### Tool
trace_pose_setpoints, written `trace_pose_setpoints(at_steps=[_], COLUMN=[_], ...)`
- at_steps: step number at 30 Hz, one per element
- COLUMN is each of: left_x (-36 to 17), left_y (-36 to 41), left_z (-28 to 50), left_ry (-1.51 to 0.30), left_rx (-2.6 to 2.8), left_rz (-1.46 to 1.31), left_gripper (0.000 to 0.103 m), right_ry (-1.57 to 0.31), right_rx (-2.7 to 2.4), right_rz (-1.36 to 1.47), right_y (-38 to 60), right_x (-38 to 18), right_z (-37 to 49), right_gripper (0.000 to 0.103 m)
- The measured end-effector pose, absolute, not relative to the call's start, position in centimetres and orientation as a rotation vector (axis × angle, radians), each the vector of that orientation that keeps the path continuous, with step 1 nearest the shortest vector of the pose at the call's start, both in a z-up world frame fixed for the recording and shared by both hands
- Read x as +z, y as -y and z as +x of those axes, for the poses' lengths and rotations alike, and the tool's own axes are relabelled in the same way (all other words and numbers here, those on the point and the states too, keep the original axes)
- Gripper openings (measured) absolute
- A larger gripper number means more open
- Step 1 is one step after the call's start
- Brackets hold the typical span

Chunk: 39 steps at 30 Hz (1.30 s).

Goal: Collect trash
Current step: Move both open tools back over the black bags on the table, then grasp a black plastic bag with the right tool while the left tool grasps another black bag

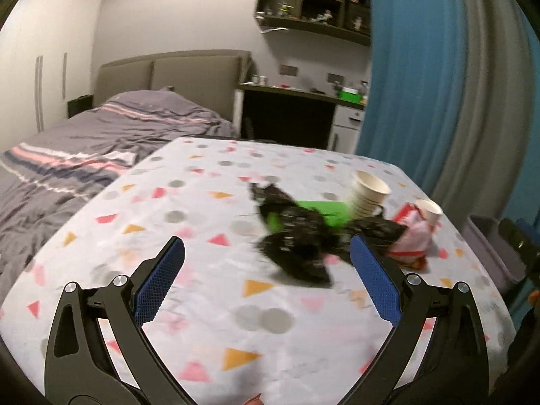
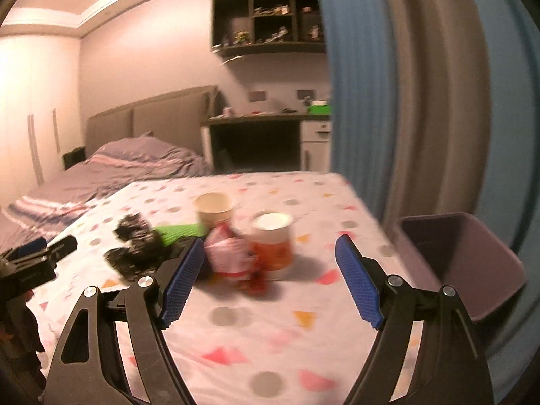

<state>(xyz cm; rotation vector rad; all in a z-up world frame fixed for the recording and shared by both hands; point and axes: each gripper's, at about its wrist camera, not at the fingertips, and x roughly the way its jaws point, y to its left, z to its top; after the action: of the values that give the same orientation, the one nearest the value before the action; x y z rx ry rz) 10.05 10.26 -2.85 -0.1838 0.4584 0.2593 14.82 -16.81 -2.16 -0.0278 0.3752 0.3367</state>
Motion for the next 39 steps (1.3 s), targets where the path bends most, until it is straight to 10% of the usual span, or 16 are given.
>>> trace_pose_setpoints(at_steps=[23, 39], left_x=[-3.1, -3.1], left_y=[-17.9, -17.4], left_z=[6.1, 6.3], left_ry=[-0.425, -0.429], left_rx=[0.381, 0.350], left_rz=[-0.289, -0.286], left_gripper=[0.097, 0.097], right_ry=[-0.566, -0.576], right_rx=[0.456, 0.505], right_rz=[-0.183, -0.225], right_y=[5.3, 4.9], right_x=[-7.8, -7.8], right_z=[20.4, 19.7], right_gripper=[0.050, 0.007])
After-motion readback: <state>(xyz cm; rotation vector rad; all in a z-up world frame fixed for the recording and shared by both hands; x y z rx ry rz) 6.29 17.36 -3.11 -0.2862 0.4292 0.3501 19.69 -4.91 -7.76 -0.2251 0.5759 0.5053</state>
